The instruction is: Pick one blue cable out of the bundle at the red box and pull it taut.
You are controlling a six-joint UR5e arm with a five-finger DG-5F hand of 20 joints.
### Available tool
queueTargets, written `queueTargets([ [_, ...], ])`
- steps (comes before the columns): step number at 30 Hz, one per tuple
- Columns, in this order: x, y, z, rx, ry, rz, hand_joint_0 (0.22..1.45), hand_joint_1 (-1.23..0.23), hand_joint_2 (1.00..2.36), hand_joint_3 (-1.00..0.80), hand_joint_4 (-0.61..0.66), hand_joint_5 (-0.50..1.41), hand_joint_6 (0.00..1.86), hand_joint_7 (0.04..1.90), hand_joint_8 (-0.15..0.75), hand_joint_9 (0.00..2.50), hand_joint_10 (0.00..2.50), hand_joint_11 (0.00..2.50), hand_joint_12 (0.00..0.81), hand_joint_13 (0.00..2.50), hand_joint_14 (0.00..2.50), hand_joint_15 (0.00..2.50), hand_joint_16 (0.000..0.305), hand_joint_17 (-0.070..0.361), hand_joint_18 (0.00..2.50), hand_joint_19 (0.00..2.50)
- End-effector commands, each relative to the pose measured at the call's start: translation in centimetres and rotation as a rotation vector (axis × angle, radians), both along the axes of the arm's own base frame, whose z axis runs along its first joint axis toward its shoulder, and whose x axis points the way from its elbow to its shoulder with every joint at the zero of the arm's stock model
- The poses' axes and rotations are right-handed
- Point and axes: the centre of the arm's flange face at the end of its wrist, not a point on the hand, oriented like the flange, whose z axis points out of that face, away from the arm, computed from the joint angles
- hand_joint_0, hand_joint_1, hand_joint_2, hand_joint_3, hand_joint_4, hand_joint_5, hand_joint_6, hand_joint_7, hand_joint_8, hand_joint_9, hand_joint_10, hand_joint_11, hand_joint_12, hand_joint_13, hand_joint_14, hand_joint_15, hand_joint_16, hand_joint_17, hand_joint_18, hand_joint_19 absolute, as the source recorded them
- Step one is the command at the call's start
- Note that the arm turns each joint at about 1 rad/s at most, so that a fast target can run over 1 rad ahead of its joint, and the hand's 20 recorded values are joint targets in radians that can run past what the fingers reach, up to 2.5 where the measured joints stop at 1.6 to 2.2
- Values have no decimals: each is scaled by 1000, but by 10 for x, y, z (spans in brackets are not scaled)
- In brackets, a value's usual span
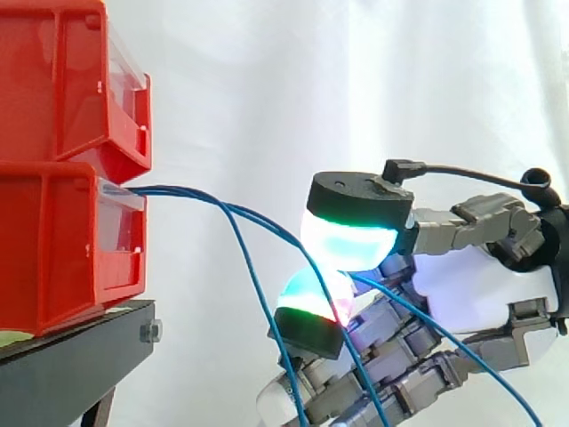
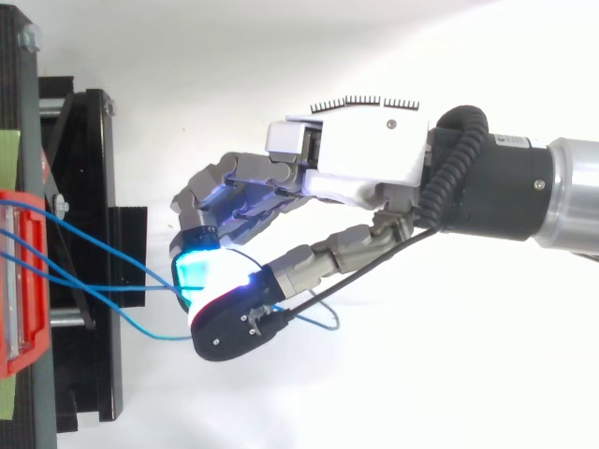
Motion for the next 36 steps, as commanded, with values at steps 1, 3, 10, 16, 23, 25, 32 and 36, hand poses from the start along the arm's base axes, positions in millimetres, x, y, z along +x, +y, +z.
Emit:
queueTargets([
  [1,0,0,0,0,1,0,650,-870,1014,-338,170,-144,853,1230,375,648,10,309,425,417,2,58,61,136,592,232],
  [3,0,0,0,0,0,0,671,-911,1012,-367,158,-148,860,1216,371,643,11,313,422,419,0,53,60,136,595,220],
  [10,0,0,0,0,3,0,709,-969,1004,-454,137,-150,867,1214,367,640,11,315,418,426,0,47,60,134,604,203],
  [16,0,0,-1,-1,4,0,702,-975,1000,-500,169,-152,869,1177,359,625,9,309,418,426,2,56,60,134,603,208],
  [23,-2,0,-1,-2,13,0,529,-831,1000,-500,218,-149,854,1142,382,636,9,320,439,407,0,74,64,144,577,243],
  [25,-2,0,0,-2,15,0,526,-794,1000,-500,216,-147,844,1129,385,644,9,317,439,408,2,71,64,144,575,244],
  [32,-3,0,1,-4,20,0,537,-695,1002,-472,211,-136,801,1099,376,652,8,297,437,402,3,79,64,143,553,267],
  [36,-3,0,1,-4,20,0,567,-697,1011,-341,205,-131,781,1139,373,660,9,300,431,394,2,77,62,140,528,266],
])
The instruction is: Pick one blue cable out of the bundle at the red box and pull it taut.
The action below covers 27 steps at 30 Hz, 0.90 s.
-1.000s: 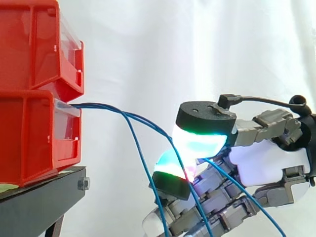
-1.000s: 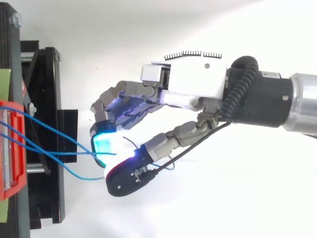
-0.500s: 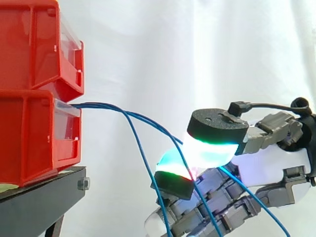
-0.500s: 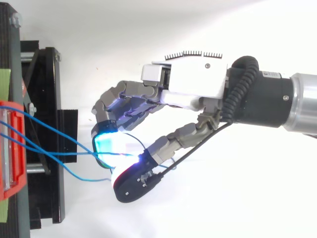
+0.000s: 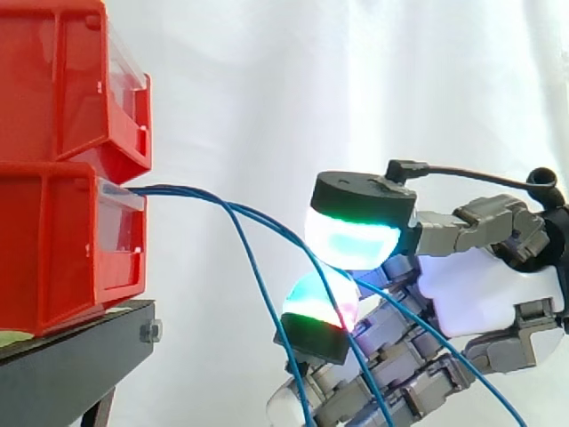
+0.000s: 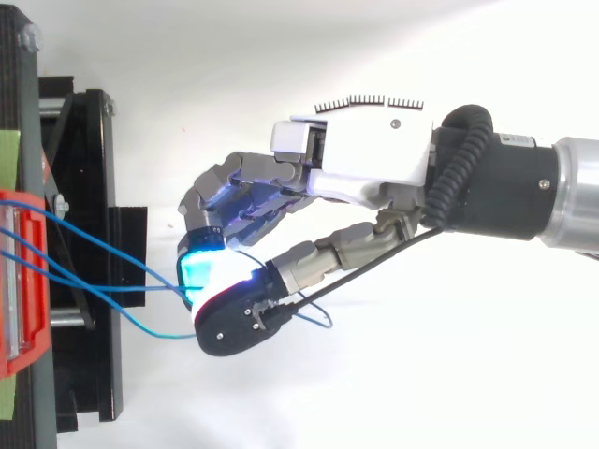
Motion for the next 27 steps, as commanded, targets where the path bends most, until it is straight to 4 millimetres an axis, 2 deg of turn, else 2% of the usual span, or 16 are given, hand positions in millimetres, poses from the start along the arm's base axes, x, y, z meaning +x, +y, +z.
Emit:
queueTargets([
  [1,0,0,0,1,0,0,571,-702,1012,-328,197,-131,778,1156,373,660,9,300,431,393,2,80,62,140,528,267],
  [5,0,0,0,-1,0,0,576,-745,1016,-257,188,-132,772,1265,376,658,9,322,431,392,2,74,62,139,528,267],
  [8,0,0,0,-1,0,0,578,-759,1019,-213,200,-147,826,1186,373,668,9,334,431,396,1,71,62,139,540,258],
  [19,1,0,1,-1,-3,-1,615,-827,1021,-217,197,-152,830,1262,366,655,9,339,429,396,0,60,61,138,550,233],
  [27,0,0,2,-1,-1,0,622,-840,1021,-197,245,-150,846,1282,368,667,9,335,429,404,0,58,61,138,564,218],
])
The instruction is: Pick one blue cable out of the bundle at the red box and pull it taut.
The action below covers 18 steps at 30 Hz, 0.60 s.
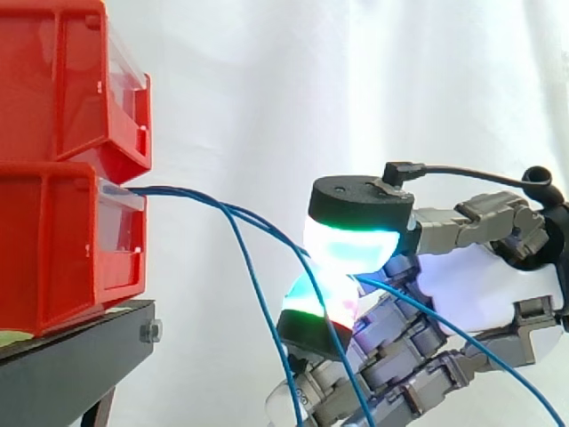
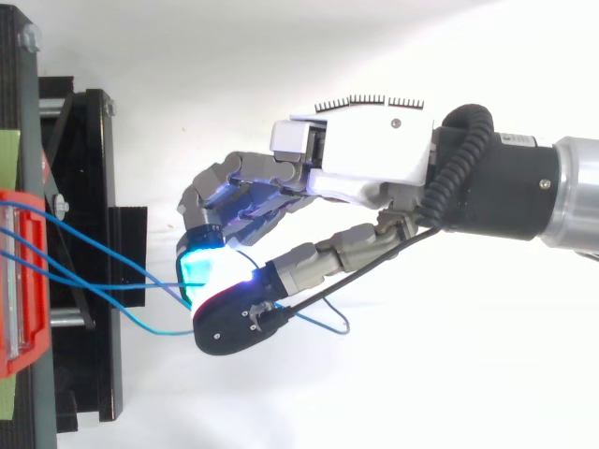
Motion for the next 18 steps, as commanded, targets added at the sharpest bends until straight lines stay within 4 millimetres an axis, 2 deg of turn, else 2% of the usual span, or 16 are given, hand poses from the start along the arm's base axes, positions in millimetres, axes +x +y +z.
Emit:
queueTargets([
  [1,0,0,-1,0,2,0,621,-841,1021,-190,250,-150,846,1291,370,669,9,339,429,405,2,55,61,138,565,226],
  [9,-1,0,0,-6,4,-3,607,-836,1024,-130,254,-141,848,1340,370,680,9,338,429,404,2,56,61,138,564,219],
  [15,-4,-1,15,-33,-3,2,603,-826,1024,-120,253,-138,848,1353,371,683,9,329,430,399,2,50,62,139,555,211],
  [18,-9,-4,26,-109,16,0,603,-825,1024,-120,252,-137,847,1357,367,673,9,336,431,394,2,51,62,139,548,211],
])
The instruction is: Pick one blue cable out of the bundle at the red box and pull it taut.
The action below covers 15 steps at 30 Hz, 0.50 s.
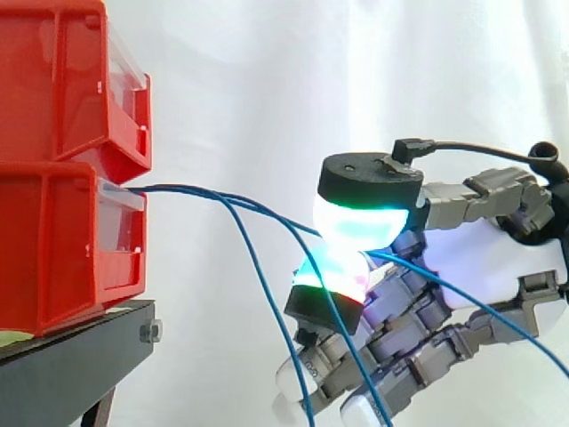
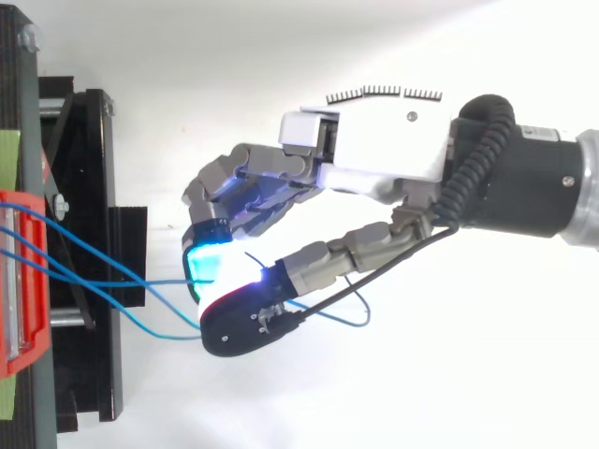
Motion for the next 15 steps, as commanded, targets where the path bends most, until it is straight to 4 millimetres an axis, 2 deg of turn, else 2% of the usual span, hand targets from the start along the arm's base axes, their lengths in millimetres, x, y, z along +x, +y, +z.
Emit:
queueTargets([
  [1,-5,-3,11,-77,18,-7,603,-824,1024,-120,250,-137,848,1352,365,672,9,338,430,393,0,52,62,140,543,209],
  [6,-12,-9,21,-146,44,-57,600,-823,1024,-113,246,-136,846,1349,362,651,9,316,430,382,2,51,62,140,535,205],
  [15,-22,-16,18,-202,125,-96,600,-822,1024,-112,246,-134,845,1354,359,644,9,312,428,375,0,45,62,140,530,206],
])
